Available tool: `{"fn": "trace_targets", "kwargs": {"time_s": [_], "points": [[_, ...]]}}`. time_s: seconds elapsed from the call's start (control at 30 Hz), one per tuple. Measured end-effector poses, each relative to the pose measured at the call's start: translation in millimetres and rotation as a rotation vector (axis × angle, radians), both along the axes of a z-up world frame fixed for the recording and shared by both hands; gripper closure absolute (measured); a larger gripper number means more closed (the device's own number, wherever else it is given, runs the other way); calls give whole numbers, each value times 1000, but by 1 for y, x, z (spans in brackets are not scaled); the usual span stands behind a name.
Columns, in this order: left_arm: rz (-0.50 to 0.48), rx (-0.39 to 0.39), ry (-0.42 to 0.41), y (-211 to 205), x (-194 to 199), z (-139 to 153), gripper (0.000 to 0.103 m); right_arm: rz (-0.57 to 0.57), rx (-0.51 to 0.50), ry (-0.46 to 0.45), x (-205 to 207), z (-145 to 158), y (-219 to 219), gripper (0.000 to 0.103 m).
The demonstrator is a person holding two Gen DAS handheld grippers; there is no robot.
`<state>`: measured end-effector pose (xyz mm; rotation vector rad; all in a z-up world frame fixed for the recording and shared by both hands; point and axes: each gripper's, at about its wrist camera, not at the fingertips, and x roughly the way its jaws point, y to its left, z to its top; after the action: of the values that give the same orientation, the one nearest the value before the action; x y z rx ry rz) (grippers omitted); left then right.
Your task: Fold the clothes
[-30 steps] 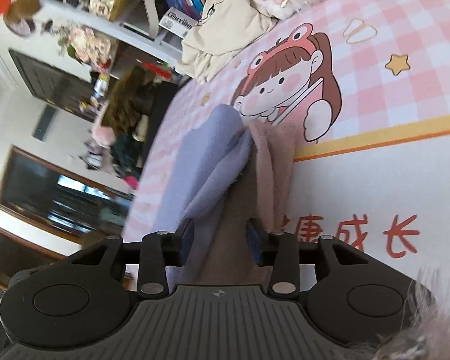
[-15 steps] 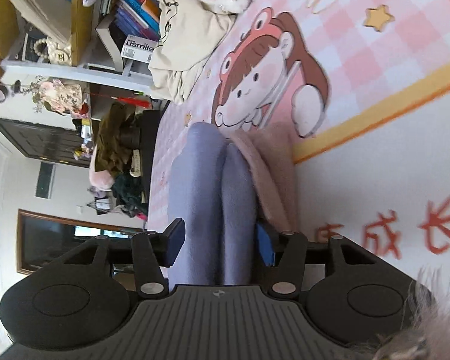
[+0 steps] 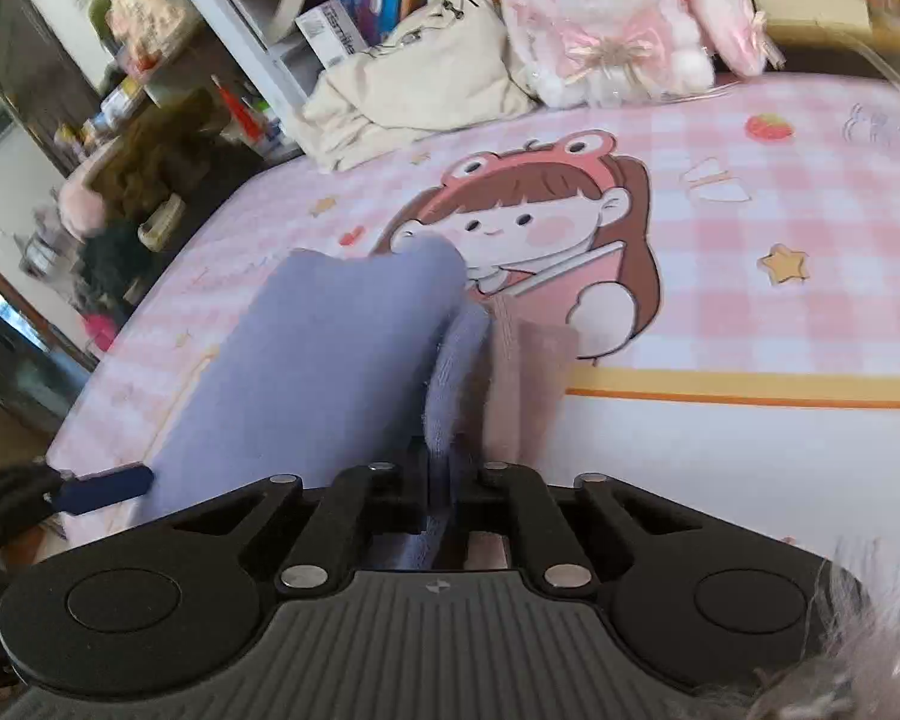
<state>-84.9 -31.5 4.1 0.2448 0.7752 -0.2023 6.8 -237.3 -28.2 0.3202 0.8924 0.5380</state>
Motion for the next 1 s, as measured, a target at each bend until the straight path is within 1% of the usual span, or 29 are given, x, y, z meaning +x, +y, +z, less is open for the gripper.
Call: {"fn": "trace_targets", "kwargs": {"time_s": [0.03, 0.07, 0.1, 0.13, 0.17, 0.2, 0.23, 0.27, 0.3, 0.33, 0.4, 0.53, 0.6, 0.7, 0.73, 0.8, 0.83, 0.87, 0.9, 0.97, 1.0], "points": [[-3, 6, 1, -1, 0, 0, 47, -3, 13, 3, 0, 0, -2, 97], [-2, 11, 3, -1, 0, 0, 40, -5, 12, 5, -2, 3, -3, 94], [7, 16, 6, -1, 0, 0, 33, -11, 13, 2, -4, 7, -5, 87], [24, 7, 11, 1, 1, 2, 31, -18, 19, 5, -7, 11, -8, 81], [41, -5, 17, 2, 1, 3, 29, -28, 39, 20, -9, 13, -12, 69], [59, -16, 22, 4, 2, 5, 28, -39, 67, 41, -13, 15, -18, 59], [77, -34, 17, 7, 2, 10, 25, -49, 96, 62, -16, 17, -24, 54], [90, -51, 9, 10, 2, 13, 22, -60, 116, 83, -19, 20, -28, 42], [103, -67, 1, 13, 3, 17, 14, -67, 120, 105, -20, 21, -30, 30], [116, -83, -7, 17, 3, 20, 7, -69, 122, 133, -22, 22, -32, 27], [158, -151, 36, 28, 12, 21, 6, -60, 139, 196, -25, 18, -35, 25], [279, -342, 221, 56, 34, 4, 7, -36, 203, 312, -27, 4, -37, 25], [331, -430, 296, 69, 43, -9, 7, -28, 242, 344, -25, 1, -33, 25], [365, -545, 365, 80, 52, -25, 8, -23, 259, 367, -22, -2, -27, 26], [366, -557, 358, 79, 52, -26, 11, -22, 255, 366, -20, -2, -24, 26], [351, -555, 362, 72, 52, -27, 18, -16, 236, 354, -19, -1, -20, 27], [343, -553, 365, 68, 53, -27, 18, -13, 220, 345, -19, 1, -18, 29], [342, -534, 360, 63, 52, -26, 18, -10, 197, 331, -20, 2, -16, 36], [339, -521, 355, 58, 50, -24, 20, -5, 166, 313, -20, 4, -14, 46], [324, -517, 347, 51, 45, -19, 23, 12, 105, 264, -24, 7, -13, 55], [305, -511, 348, 46, 42, -18, 25, 19, 85, 240, -26, 8, -14, 58]]}}
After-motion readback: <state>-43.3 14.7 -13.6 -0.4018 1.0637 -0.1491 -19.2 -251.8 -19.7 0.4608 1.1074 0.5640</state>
